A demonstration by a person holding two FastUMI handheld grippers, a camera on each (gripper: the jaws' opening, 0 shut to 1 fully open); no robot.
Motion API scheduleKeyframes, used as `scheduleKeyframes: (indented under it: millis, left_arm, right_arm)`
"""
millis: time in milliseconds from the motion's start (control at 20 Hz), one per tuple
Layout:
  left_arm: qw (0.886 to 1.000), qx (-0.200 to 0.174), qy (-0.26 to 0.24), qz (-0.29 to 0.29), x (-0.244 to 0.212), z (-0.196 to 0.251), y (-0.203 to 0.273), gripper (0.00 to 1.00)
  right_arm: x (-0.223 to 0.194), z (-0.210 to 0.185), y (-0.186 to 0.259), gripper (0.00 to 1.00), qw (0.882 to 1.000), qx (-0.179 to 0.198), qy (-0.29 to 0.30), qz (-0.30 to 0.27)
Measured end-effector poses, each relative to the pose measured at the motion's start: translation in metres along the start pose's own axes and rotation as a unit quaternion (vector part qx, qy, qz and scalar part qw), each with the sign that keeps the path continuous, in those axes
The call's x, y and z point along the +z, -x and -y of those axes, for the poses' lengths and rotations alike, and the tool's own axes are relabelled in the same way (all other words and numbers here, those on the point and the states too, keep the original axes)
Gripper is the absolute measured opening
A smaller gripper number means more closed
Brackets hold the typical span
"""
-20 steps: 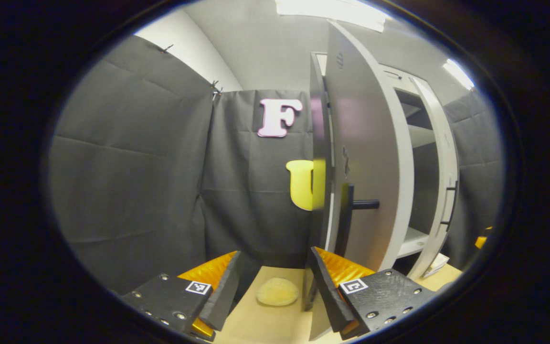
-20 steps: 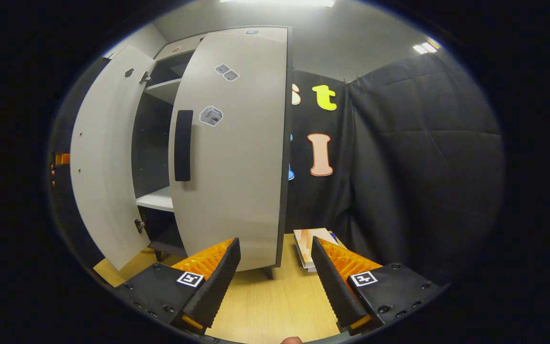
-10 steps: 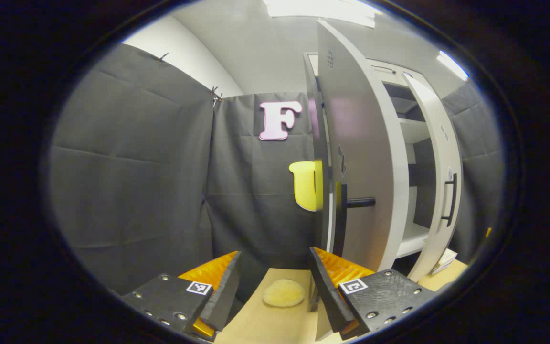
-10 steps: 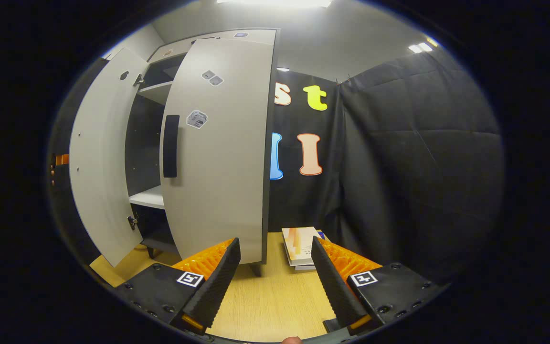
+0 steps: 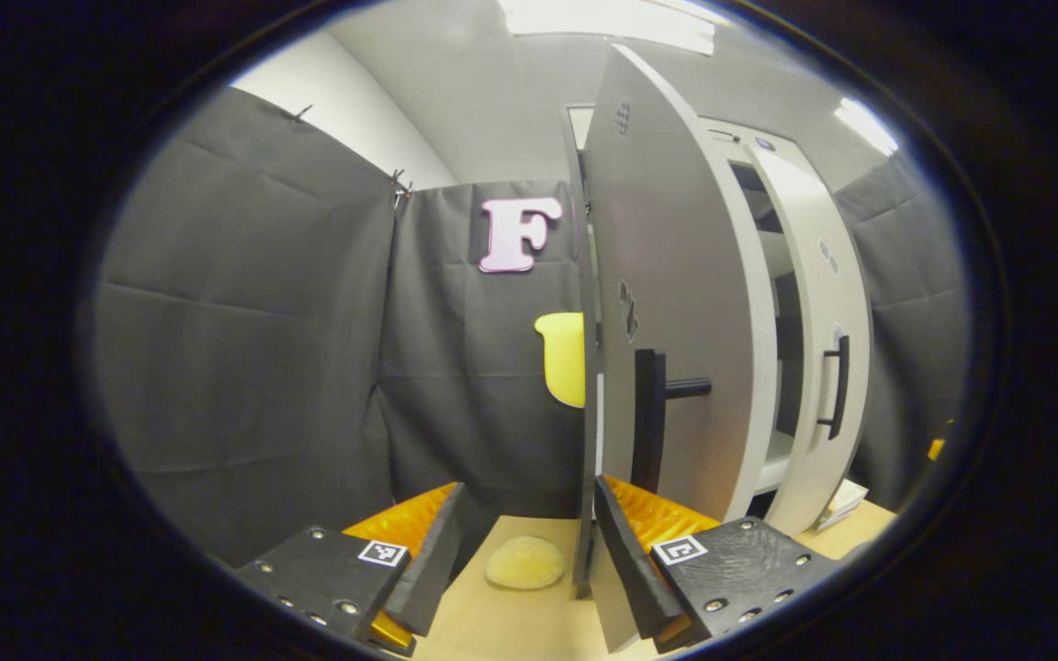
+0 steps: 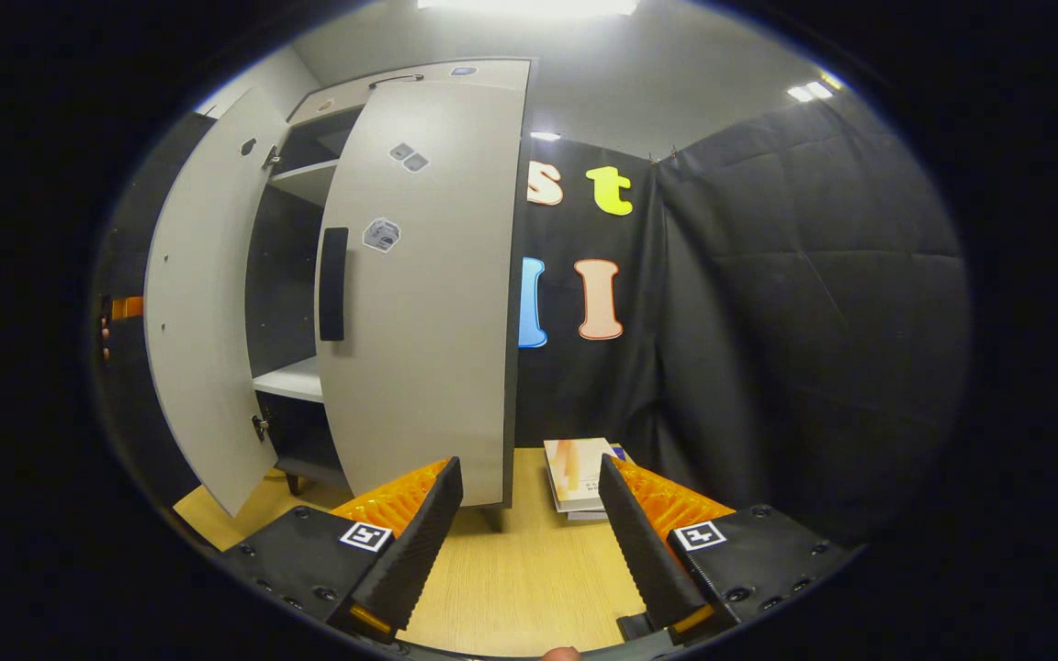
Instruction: Grasp the bottle in the cabinet with the left hand and place it on the coaster, then close the right door with the right hand and the left door with the left hand.
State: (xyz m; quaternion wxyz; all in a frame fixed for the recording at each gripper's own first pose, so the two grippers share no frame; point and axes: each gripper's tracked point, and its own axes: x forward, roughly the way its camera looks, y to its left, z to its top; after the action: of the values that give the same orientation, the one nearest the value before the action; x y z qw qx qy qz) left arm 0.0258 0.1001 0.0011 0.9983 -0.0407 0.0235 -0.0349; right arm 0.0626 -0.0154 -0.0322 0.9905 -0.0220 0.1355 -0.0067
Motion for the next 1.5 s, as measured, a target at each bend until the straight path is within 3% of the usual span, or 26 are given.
scheduleKeyframes:
  millis: [800,1500]
  left_arm:
    - [0.999,-0.041,0.006,0.010,0.002,0.065,-0.002,0.82]
    - [0.993,-0.113,0.007,0.026,0.005,0.170,-0.042,0.82]
  right_arm:
    - [0.002,0.034,0.017,0.96,1.000,-0.021,-0.008,0.000]
    - [-0.006,0.059,0.036,0.95,0.999,-0.049,-0.014,-0.003]
